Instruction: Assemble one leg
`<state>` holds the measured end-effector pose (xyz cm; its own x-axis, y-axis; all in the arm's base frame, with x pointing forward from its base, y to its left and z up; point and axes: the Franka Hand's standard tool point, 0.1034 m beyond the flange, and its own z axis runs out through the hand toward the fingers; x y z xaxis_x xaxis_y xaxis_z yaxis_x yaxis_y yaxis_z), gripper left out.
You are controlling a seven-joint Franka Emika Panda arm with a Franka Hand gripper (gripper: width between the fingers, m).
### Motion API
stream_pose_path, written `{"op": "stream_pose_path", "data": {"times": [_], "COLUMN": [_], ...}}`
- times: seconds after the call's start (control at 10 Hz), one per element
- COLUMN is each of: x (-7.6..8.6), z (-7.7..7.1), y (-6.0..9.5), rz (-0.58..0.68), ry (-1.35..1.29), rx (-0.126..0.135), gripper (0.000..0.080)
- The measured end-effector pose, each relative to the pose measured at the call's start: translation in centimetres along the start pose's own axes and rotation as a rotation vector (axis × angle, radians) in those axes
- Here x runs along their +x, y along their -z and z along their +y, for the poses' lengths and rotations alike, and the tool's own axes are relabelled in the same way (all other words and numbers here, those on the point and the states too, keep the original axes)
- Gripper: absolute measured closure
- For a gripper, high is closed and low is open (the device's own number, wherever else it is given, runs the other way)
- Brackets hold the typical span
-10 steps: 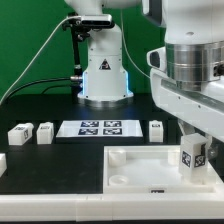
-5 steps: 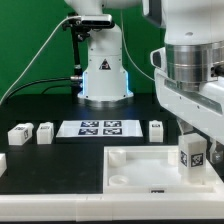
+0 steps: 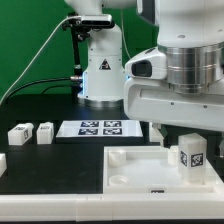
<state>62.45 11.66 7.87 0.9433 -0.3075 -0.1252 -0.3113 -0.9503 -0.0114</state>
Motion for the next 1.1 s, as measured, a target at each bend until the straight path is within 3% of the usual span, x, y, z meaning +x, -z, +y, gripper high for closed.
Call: {"op": "stream_pose_path", "data": {"times": [0.3,0.6,0.8,0.9,1.1], "x": [0.08,0.12,0.12,0.12,0.10], "z": [0.08,0.14,0.16,0.16,0.12], "y": [0.35,0.27,0.23,0.23,0.22], "rz": [0.002,0.001,0.001,0.001,0.001], "ry": [0.341,0.419,0.419,0.419,0.369], "rx": [-0.010,-0.009,-0.009,-0.009,-0.009], "gripper": [0.0151,0.0151,0.0417,0.0508,0.0508]}}
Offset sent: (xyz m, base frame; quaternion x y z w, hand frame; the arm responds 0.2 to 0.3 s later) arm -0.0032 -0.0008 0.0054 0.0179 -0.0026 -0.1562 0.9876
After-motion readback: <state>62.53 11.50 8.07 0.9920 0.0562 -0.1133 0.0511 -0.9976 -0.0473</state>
